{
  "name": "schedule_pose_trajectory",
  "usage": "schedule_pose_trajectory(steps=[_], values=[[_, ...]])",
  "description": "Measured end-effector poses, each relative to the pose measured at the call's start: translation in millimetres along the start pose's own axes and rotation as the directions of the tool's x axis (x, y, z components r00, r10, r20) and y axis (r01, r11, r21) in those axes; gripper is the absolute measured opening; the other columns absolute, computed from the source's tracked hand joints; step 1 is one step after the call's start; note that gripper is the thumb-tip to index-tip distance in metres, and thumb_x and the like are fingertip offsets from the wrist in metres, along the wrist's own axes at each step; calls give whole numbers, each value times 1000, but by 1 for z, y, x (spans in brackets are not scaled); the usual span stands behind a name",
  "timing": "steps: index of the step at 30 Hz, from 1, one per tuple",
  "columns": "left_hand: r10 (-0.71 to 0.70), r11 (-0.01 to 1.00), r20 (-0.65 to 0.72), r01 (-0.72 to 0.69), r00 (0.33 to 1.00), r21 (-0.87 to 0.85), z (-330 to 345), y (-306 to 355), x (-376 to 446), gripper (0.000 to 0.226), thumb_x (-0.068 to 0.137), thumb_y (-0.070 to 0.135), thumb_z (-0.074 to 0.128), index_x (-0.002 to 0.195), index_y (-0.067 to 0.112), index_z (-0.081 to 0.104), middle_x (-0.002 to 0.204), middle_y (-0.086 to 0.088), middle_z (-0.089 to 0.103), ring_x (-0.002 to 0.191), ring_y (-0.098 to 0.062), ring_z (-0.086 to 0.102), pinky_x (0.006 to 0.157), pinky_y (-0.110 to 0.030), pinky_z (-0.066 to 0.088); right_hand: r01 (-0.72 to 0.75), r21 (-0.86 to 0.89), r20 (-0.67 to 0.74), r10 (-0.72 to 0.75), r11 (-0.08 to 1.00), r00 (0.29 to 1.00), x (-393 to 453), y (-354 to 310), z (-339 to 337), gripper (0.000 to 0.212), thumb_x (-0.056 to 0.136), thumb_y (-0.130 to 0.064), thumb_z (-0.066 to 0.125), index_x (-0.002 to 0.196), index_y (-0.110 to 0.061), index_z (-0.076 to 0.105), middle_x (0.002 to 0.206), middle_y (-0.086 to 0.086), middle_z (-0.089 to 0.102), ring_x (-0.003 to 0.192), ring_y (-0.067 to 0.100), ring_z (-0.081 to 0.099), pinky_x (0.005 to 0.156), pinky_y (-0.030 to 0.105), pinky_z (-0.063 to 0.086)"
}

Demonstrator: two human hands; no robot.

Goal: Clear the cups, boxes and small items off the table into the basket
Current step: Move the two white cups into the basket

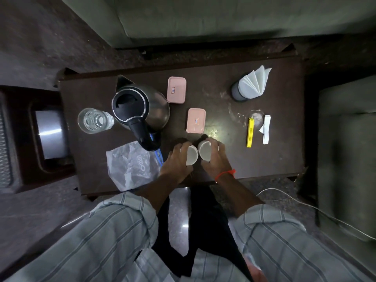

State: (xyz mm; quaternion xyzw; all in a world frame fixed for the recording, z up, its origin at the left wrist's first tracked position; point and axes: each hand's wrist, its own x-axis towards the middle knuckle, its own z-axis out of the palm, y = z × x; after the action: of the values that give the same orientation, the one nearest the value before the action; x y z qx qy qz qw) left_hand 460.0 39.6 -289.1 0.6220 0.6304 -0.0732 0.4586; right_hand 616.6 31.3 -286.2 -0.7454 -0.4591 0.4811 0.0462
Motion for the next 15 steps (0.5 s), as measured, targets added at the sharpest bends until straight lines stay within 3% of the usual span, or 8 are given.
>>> schedule_pose_trajectory(steps=[4, 9, 15], values=[[65, 993, -81, -73, 995, -96, -18, -1, -30, 67, 76, 17, 75, 138, 22, 50, 133, -4, 55, 125, -29, 56, 101, -49, 50, -5, -37, 35, 6, 999, 999, -28, -14, -10, 80, 74, -16, 75, 145, -19, 39, 138, 13, 41, 118, 41, 55, 93, 50, 54], [79, 976, -251, -126, 965, -175, -59, 2, -85, 59, 79, 39, 76, 130, 37, 46, 128, 11, 53, 118, -15, 57, 89, -39, 55, 51, 13, 29, -51, 999, 998, -69, -47, -31, 82, 64, -35, 70, 139, -32, 37, 136, 2, 43, 120, 30, 57, 97, 49, 52], [-31, 968, -479, -93, 877, -232, -102, -12, -149, 69, 77, 34, 85, 136, 18, 53, 128, 0, 60, 122, -20, 56, 96, -37, 50, 216, -121, 162, -196, 969, 967, -107, -95, -34, 80, 59, -50, 60, 131, -47, 27, 135, -5, 47, 119, 25, 58, 93, 42, 52]])
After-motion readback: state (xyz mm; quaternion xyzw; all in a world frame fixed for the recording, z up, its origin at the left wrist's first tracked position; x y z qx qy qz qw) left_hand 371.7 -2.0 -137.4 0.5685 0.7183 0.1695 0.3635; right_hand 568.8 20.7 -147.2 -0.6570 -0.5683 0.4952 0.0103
